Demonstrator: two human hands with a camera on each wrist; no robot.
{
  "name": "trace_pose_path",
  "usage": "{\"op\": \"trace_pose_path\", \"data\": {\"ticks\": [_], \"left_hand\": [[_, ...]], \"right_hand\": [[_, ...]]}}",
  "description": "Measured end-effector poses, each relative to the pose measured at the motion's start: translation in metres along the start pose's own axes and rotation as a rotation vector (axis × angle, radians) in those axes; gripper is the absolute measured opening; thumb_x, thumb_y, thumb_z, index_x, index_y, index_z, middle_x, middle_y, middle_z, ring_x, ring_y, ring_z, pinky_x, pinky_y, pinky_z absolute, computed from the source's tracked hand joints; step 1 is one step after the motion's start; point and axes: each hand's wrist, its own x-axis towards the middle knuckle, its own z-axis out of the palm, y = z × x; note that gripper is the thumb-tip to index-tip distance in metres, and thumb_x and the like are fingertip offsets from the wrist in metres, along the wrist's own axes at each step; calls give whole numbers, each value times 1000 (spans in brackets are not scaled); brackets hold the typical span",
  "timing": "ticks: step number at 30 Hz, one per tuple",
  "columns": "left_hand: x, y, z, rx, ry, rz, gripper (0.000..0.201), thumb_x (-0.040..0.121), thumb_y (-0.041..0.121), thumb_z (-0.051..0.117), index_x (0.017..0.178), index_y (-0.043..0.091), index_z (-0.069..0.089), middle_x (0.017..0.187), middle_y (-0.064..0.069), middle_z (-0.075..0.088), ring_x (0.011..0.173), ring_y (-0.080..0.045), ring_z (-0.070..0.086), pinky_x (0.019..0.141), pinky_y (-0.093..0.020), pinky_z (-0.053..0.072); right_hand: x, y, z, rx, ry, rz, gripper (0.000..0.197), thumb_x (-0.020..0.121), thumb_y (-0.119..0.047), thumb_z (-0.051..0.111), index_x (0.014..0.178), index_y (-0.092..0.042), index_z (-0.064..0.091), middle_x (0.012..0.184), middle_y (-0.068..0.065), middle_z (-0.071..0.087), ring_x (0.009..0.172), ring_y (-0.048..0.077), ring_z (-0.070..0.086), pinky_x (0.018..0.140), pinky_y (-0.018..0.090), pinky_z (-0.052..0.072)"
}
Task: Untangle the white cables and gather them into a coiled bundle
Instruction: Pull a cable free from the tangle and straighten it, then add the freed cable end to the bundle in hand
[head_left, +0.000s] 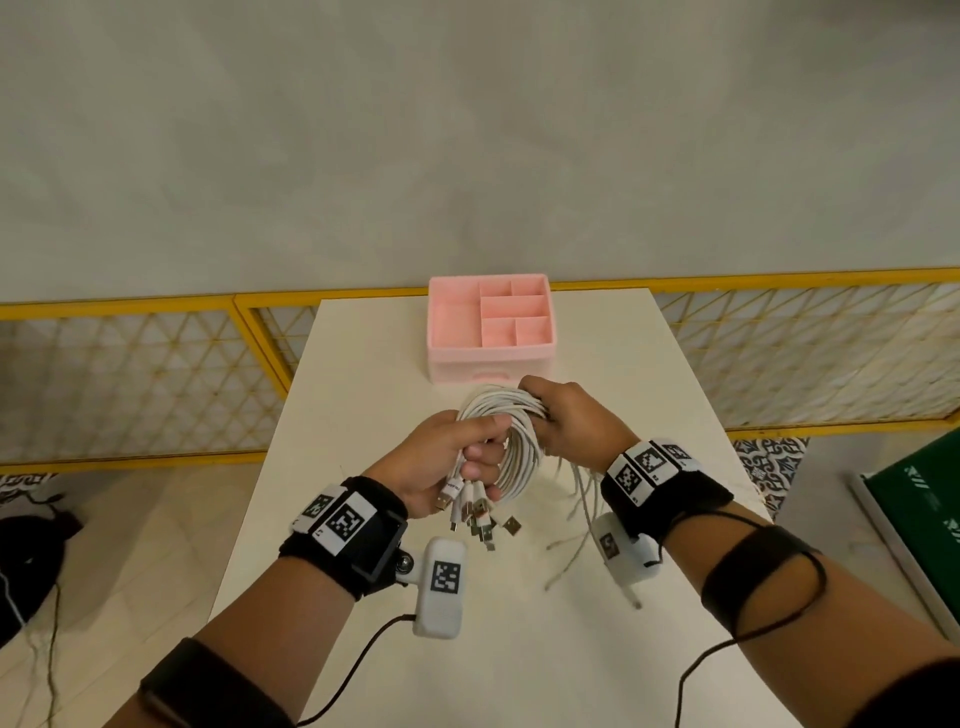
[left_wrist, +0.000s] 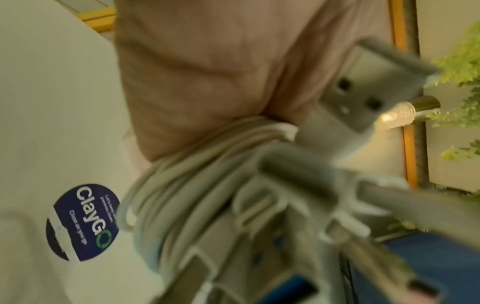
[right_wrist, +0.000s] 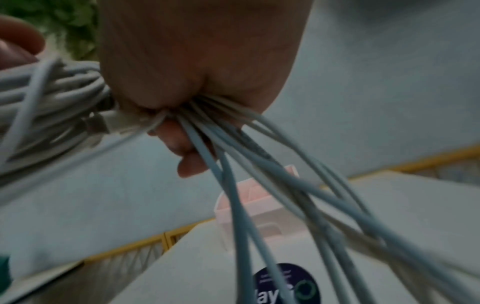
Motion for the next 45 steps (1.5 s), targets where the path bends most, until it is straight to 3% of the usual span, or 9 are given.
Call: {"op": "trace_pose_path", "data": {"ticks": [7, 10, 14, 19, 22, 27, 33, 38, 45], "left_hand": [[-6, 20, 2, 54, 60, 193, 28, 100, 22, 57, 73, 16, 55, 57, 3, 29, 46, -11, 33, 60, -35, 54], [-1, 22, 14, 90, 86, 274, 41, 103, 20, 53, 63, 20, 62, 56, 1, 29, 45, -12, 33, 59, -36, 54], [3, 20, 23, 76, 96, 324, 37, 103, 21, 53, 67, 15, 57, 55, 2, 30, 45, -12, 34, 58, -36, 54], [0, 23, 28, -19, 52, 330, 29, 95, 33, 58, 80, 9, 51, 53, 4, 30, 43, -11, 36, 56, -34, 53], [0, 27, 29, -88, 90, 348, 37, 88, 45, 61, 82, 10, 52, 57, 2, 30, 46, -12, 36, 57, -35, 54], [15, 25, 34, -118, 252, 503, 39, 85, 47, 69, 74, 12, 54, 58, 1, 36, 50, -14, 41, 69, -41, 56], [33, 11, 24, 39, 489, 639, 30, 92, 34, 70, 90, 6, 60, 58, 6, 50, 52, -14, 49, 77, -50, 56], [40, -13, 13, 169, 641, 709, 33, 90, 24, 73, 94, -4, 55, 64, -6, 56, 54, -13, 53, 60, -25, 50], [49, -48, -3, 275, 697, 674, 36, 82, 16, 81, 105, 8, 54, 82, 6, 61, 74, -5, 63, 71, -19, 51]], "right_hand": [[-24, 24, 34, 324, 156, 203, 8, 100, -26, 55, 99, -33, 56, 73, -12, 61, 58, 14, 58, 56, 44, 57], [-26, 6, 55, 495, 222, 262, 16, 102, -29, 52, 96, -16, 59, 60, -7, 56, 47, 16, 50, 45, 35, 47], [-21, -4, 72, 781, 251, 337, 36, 98, -26, 56, 86, 8, 57, 69, 18, 52, 59, 31, 49, 47, 32, 42], [-19, -22, 68, 960, 268, 286, 25, 93, -10, 60, 69, -14, 69, 65, 14, 60, 55, 25, 57, 49, 29, 46], [-13, -24, 66, 1008, 250, 371, 28, 98, 5, 47, 75, -1, 62, 58, 8, 59, 46, 18, 57, 44, 27, 46], [-11, -33, 85, 898, 266, 437, 22, 96, 3, 47, 78, -7, 56, 56, 7, 45, 47, 20, 43, 49, 33, 50], [-19, -45, 96, 909, 30, 470, 20, 95, -14, 57, 77, -6, 52, 58, 10, 55, 52, 23, 55, 61, 33, 47], [-20, -41, 96, 1010, -81, 526, 13, 92, -6, 59, 79, -3, 57, 63, 15, 58, 58, 26, 55, 61, 35, 51], [-22, -40, 86, 907, -260, 667, 10, 84, 9, 55, 82, 0, 57, 61, 13, 56, 57, 26, 57, 59, 35, 53]]}}
